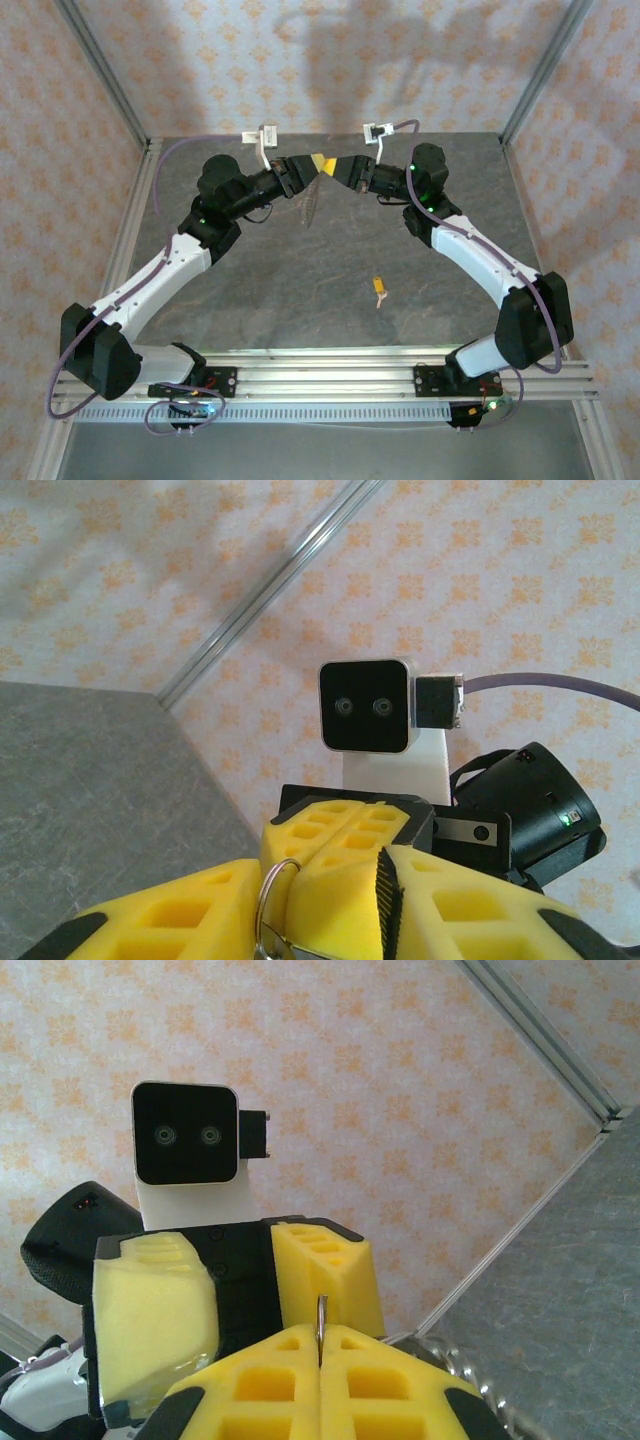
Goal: Put the keys on the keyring
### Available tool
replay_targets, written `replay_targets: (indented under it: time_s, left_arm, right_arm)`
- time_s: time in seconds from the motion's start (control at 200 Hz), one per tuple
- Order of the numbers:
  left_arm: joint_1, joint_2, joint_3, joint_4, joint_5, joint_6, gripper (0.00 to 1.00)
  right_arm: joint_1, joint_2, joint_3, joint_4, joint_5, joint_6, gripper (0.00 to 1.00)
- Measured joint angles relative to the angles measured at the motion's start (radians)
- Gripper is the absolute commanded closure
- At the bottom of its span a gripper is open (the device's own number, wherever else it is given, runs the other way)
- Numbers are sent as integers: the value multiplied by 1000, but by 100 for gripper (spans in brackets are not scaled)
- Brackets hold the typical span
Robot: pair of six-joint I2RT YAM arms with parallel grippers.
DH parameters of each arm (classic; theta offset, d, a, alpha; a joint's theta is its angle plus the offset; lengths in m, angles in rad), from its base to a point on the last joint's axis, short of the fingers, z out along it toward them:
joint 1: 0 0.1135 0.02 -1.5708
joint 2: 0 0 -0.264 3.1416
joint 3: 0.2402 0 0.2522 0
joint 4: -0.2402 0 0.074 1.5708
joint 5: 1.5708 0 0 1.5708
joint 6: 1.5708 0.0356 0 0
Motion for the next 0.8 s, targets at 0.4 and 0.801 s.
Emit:
replay_targets:
  time_s: [0.4, 0.801]
  left_arm:
    - [0, 0, -23, 2, 4, 0, 71]
    - [0, -5, -35, 2, 3, 16, 87]
  right_arm:
    - [0, 0, -1, -6, 6, -9, 100]
    - [-2, -8, -14, -8, 8, -20, 100]
